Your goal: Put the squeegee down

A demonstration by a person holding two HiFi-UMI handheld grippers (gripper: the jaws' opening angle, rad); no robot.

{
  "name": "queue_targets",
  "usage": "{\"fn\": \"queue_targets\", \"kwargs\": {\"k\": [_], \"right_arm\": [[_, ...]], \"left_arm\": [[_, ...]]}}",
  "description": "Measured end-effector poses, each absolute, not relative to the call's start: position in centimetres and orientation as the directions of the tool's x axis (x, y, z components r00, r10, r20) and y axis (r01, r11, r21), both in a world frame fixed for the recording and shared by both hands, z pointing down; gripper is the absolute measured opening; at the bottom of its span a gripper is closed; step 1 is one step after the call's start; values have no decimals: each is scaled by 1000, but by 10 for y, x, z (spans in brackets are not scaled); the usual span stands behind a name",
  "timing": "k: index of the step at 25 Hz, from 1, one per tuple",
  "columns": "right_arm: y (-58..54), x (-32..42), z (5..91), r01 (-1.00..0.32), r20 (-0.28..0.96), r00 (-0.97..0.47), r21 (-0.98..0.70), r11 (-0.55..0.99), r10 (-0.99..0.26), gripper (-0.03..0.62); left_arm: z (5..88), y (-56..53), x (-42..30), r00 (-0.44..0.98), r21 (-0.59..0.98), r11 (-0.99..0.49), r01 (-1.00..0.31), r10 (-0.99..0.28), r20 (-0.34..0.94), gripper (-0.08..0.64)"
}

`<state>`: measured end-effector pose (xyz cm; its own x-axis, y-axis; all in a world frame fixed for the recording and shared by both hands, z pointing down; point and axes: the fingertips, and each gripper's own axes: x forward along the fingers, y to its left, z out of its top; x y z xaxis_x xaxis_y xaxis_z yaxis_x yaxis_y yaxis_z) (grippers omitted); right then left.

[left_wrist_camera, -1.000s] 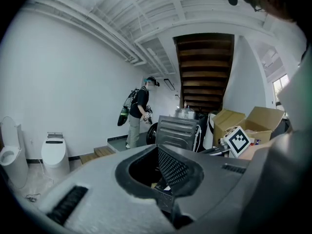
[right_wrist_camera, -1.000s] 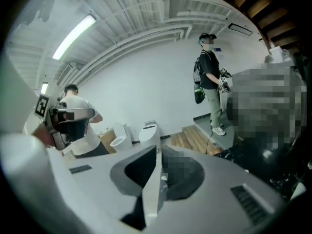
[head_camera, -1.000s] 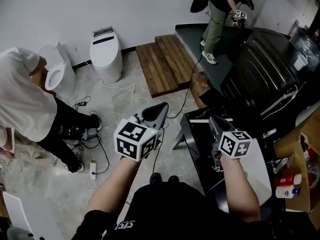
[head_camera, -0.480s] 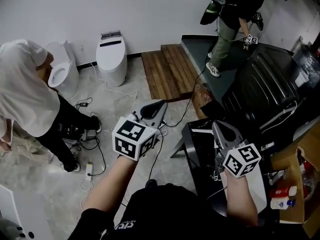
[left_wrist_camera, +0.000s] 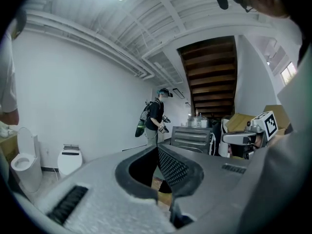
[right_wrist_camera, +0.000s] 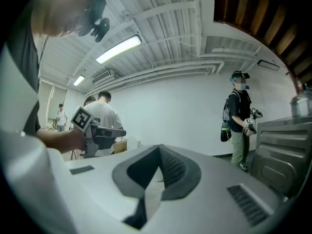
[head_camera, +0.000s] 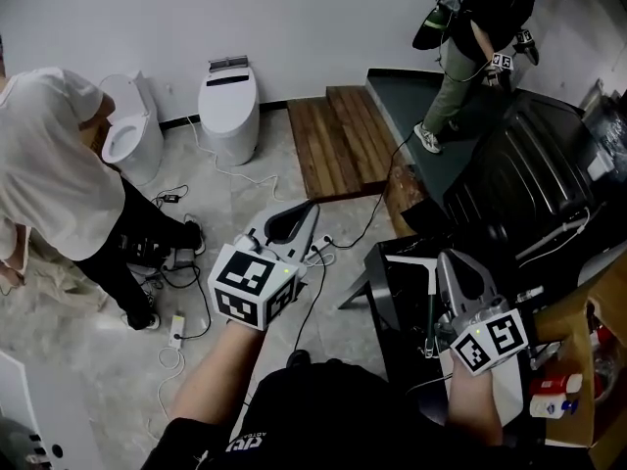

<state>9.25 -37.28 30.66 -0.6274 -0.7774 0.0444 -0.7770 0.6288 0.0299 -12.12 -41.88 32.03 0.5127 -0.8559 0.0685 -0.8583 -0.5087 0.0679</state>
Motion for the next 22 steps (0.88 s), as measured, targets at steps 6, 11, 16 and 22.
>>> {"fn": "queue_targets", "kwargs": {"k": [6, 11, 16, 22], "right_arm": [[-375, 87, 314, -767, 55, -642, -21, 642, -765, 3], [-377, 87, 311, -766, 53, -642, -26, 642, -765, 3], [-378, 86, 312, -767, 48, -642, -34, 641, -765, 3], [-378, 81, 314, -758, 48, -652, -46, 650, -757, 3]], "left_arm": [[327, -419, -129, 498, 83, -492, -866, -863, 80, 9], [331, -420, -127, 506, 89, -499, -862, -858, 87, 11], [332, -421, -125, 514, 89, -507, -857, -853, 87, 9], [333, -422, -124, 521, 89, -515, -853, -848, 91, 11]]}}
